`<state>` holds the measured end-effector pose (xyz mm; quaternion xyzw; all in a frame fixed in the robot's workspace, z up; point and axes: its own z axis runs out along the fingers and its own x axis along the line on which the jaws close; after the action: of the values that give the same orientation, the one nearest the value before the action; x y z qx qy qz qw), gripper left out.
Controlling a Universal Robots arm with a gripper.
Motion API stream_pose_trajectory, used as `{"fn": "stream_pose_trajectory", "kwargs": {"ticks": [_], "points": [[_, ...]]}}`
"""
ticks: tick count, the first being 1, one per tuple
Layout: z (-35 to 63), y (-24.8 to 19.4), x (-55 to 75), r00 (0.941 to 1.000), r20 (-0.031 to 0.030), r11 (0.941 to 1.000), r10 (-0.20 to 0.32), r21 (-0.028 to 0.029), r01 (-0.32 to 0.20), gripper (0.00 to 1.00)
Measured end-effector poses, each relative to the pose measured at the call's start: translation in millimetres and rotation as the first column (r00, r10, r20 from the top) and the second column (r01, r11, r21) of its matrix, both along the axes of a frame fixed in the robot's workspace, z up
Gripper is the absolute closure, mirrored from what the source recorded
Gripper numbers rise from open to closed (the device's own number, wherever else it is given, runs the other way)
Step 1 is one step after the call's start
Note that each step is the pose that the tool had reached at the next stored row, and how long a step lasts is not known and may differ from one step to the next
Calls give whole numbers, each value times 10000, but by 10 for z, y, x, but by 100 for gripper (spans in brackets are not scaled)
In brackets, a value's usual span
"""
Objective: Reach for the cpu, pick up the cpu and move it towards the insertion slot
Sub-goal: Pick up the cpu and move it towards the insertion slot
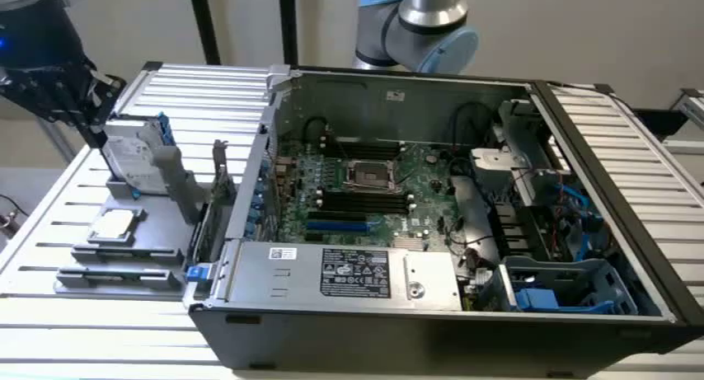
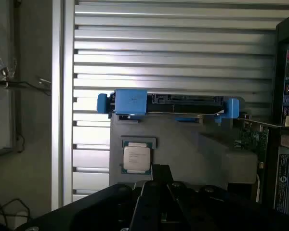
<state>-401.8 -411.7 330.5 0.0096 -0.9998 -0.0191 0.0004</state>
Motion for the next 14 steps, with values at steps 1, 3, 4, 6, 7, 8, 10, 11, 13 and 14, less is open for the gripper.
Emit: {"fn": "stream_pose_trajectory", "kwargs": {"ticks": [1, 3, 4, 6, 7, 8, 10, 11, 13, 14], "points": [[0, 0, 0, 10000, 0, 10000, 0, 0, 0, 89], [0, 0, 0, 10000, 0, 10000, 0, 0, 0, 89], [0, 0, 0, 10000, 0, 10000, 0, 0, 0, 89], [0, 0, 0, 10000, 0, 10000, 0, 0, 0, 89], [0, 0, 0, 10000, 0, 10000, 0, 0, 0, 89], [0, 0, 0, 10000, 0, 10000, 0, 0, 0, 89], [0, 0, 0, 10000, 0, 10000, 0, 0, 0, 89], [0, 0, 0, 10000, 0, 10000, 0, -1, 0, 89], [0, 0, 0, 10000, 0, 10000, 0, 0, 0, 89], [1, 0, -4, 10000, -3, 10000, 0, -2, 0, 89]]}}
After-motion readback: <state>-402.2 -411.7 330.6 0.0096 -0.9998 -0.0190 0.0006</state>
